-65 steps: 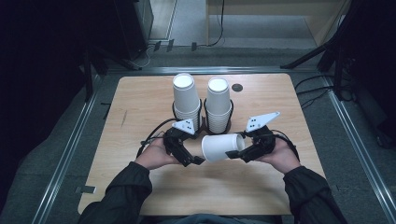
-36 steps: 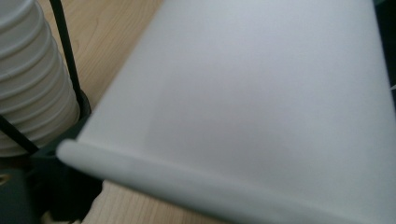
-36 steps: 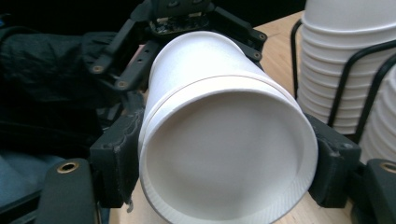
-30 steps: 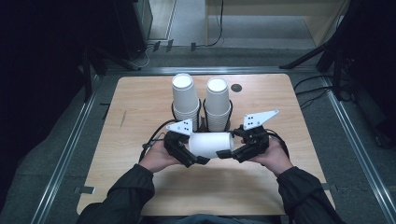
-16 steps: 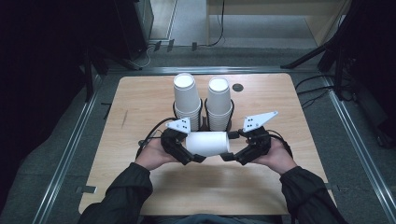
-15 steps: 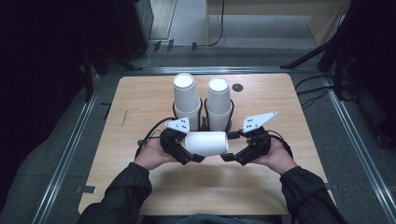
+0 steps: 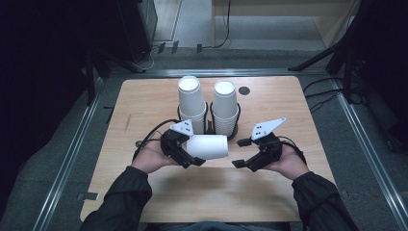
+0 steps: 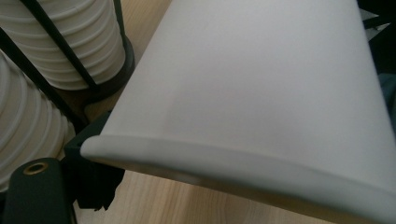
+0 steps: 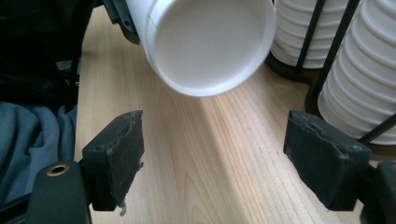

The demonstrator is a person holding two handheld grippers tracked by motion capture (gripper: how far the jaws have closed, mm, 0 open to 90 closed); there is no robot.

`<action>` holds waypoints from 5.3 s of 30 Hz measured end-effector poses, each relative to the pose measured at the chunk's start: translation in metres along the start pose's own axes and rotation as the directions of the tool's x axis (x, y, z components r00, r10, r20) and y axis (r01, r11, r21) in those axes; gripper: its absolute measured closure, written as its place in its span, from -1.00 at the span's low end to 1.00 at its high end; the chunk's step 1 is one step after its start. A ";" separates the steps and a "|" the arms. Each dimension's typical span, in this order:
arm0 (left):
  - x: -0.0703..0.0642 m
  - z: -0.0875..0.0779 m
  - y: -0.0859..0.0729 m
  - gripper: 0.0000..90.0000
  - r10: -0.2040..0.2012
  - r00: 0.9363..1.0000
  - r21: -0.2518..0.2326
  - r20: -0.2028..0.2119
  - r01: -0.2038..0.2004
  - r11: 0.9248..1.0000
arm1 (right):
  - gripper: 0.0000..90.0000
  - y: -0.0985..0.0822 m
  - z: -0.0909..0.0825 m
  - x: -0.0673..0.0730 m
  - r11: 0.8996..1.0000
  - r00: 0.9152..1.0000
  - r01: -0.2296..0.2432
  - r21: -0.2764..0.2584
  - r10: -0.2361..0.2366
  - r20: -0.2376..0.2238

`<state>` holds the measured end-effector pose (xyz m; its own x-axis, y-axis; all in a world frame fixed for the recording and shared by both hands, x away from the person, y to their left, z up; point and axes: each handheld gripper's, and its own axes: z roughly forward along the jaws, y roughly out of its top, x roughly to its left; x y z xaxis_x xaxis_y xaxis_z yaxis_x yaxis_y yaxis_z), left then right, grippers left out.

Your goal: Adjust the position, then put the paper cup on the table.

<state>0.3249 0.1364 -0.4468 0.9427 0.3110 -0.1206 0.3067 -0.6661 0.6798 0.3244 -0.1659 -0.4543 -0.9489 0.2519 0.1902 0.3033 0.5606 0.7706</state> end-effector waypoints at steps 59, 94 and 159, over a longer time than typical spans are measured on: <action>-0.013 0.056 0.018 -0.87 0.050 0.995 0.261 0.083 -0.070 0.963 | -0.45 0.000 0.047 0.012 0.958 0.982 0.189 0.214 -0.184 -0.041; -0.007 0.016 0.005 -1.00 -0.081 0.989 -0.137 0.120 0.098 0.986 | -0.45 0.001 0.004 -0.003 0.996 0.998 0.067 -0.056 -0.067 -0.003; 0.006 0.005 0.010 -0.60 -0.044 0.999 0.097 0.014 0.043 0.994 | -0.67 -0.003 0.026 -0.003 0.995 1.000 0.025 0.097 -0.025 0.001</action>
<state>0.3345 0.1282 -0.4442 0.9301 0.3302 -0.1610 0.3578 -0.7151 0.6004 0.3289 -0.1475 -0.4729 -0.9560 0.2390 0.1700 0.2868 0.6408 0.7121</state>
